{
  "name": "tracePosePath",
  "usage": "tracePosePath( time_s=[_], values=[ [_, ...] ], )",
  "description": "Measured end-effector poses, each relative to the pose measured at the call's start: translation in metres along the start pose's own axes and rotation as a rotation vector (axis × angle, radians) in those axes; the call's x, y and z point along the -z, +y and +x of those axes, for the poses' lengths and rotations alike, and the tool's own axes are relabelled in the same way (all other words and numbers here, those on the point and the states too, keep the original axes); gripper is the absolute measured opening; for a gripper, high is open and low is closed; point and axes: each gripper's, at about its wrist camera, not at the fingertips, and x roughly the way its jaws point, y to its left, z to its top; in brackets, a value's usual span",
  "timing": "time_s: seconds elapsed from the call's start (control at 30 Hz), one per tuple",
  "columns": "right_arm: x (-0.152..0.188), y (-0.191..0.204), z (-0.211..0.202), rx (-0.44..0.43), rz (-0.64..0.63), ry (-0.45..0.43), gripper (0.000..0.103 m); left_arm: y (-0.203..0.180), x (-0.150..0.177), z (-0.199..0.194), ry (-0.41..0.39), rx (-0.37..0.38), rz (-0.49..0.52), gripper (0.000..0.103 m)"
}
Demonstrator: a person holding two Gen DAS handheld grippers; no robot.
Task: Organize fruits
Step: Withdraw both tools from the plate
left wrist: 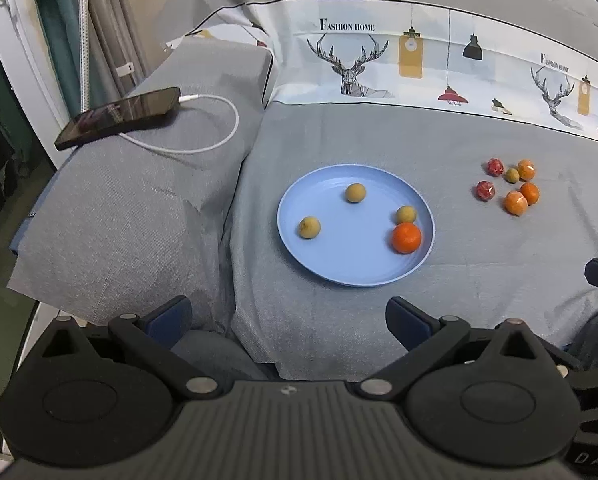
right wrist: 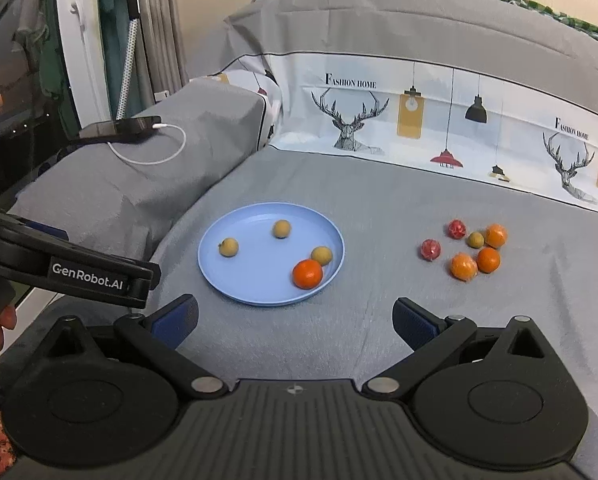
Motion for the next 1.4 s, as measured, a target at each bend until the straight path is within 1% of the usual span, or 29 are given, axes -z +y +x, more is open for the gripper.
tracePosePath(
  time_s=[0.27,0.6,1.1,1.4],
  values=[
    [0.0,-0.002,-0.006,-0.001,0.002,-0.014,0.102,-0.005,0.001,-0.004,-0.001,-0.006,0.02,0.103],
    [0.0,0.001,-0.001,-0.003,0.004,-0.003,0.102,-0.006,0.003,0.002,0.013,-0.014,0.039,0.103],
    [0.002,-0.001,0.014,-0.022,0.026,0.035,0.102,-0.008,0.004,0.019,0.057,-0.024,0.048,0.103],
    [0.005,-0.011,0.03,-0.051,0.085,0.061,0.102,-0.016,-0.001,0.036,0.102,-0.037,0.07,0.103]
  ],
)
